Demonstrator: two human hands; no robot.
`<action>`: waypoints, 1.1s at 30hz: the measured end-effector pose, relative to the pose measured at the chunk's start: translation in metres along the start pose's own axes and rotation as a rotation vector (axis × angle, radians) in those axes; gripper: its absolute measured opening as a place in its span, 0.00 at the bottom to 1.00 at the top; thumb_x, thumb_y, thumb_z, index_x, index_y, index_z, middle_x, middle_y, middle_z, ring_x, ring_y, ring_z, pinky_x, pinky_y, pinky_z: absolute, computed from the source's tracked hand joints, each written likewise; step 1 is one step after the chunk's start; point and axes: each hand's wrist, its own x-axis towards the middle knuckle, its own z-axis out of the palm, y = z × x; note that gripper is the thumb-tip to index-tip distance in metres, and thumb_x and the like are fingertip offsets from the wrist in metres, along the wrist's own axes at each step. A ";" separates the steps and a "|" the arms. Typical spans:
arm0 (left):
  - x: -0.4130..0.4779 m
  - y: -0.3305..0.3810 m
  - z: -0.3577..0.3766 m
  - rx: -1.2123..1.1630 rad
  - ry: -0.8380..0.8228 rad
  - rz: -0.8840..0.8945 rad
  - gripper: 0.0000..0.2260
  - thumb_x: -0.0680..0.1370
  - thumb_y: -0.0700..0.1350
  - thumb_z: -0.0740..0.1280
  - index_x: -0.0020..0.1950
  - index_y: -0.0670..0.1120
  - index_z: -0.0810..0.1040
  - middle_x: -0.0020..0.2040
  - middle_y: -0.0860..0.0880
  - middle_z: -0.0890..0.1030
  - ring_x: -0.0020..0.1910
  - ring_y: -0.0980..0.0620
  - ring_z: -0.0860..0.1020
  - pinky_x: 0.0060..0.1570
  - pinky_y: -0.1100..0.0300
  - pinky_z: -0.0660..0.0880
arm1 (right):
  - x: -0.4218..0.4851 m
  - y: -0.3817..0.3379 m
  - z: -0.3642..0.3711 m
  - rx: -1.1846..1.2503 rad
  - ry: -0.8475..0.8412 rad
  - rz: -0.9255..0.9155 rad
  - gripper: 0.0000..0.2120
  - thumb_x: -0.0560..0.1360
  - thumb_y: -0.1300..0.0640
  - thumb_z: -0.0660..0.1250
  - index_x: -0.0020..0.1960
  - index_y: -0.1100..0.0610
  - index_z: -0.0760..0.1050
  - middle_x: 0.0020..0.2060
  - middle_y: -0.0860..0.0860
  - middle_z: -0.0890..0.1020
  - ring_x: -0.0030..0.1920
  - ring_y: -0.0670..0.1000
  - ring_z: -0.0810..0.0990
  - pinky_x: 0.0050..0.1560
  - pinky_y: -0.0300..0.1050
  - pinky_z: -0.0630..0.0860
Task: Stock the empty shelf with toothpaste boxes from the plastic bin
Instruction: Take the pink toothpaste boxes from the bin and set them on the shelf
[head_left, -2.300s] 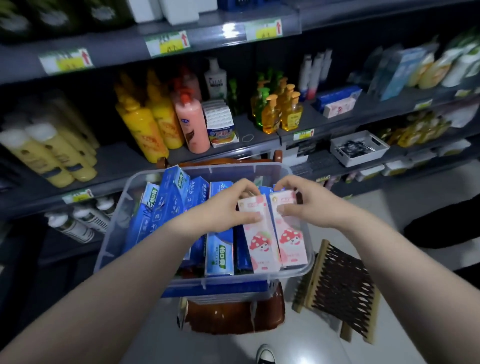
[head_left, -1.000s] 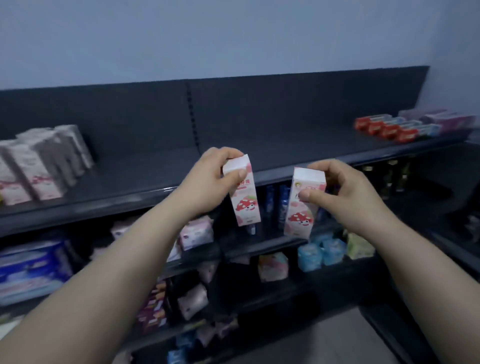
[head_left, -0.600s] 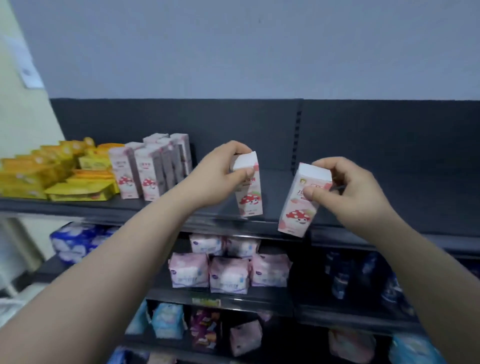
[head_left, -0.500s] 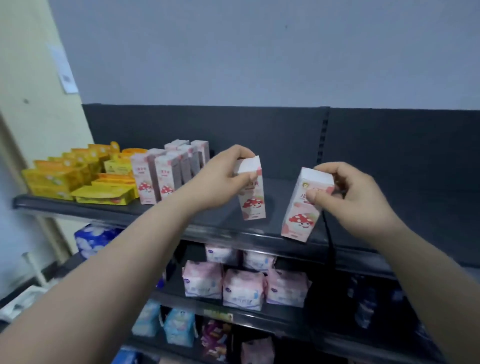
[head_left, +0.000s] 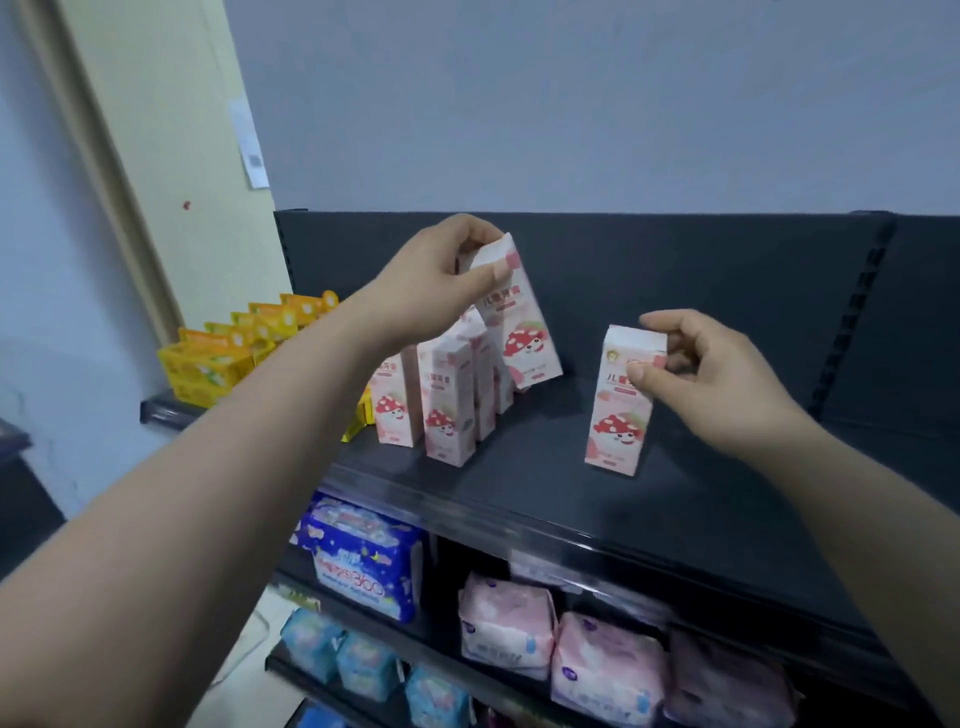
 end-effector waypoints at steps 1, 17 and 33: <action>0.004 -0.006 -0.007 -0.005 -0.035 0.006 0.09 0.78 0.50 0.65 0.57 0.50 0.75 0.50 0.54 0.80 0.51 0.53 0.79 0.49 0.54 0.78 | 0.004 -0.003 0.007 -0.010 0.006 0.004 0.19 0.73 0.57 0.71 0.62 0.50 0.73 0.44 0.45 0.79 0.42 0.43 0.77 0.49 0.40 0.75; -0.015 -0.158 -0.064 0.053 -0.236 0.128 0.14 0.75 0.53 0.67 0.61 0.54 0.78 0.53 0.57 0.77 0.54 0.59 0.76 0.56 0.57 0.73 | 0.011 -0.061 0.138 -0.018 0.064 -0.179 0.18 0.71 0.50 0.70 0.61 0.49 0.76 0.48 0.42 0.76 0.46 0.44 0.77 0.47 0.31 0.73; -0.027 -0.166 -0.048 0.201 -0.161 0.249 0.16 0.77 0.45 0.68 0.64 0.48 0.76 0.57 0.53 0.73 0.53 0.58 0.70 0.50 0.75 0.64 | 0.007 -0.053 0.184 -0.223 0.216 -0.283 0.20 0.73 0.56 0.71 0.64 0.56 0.74 0.53 0.47 0.71 0.52 0.45 0.74 0.52 0.45 0.77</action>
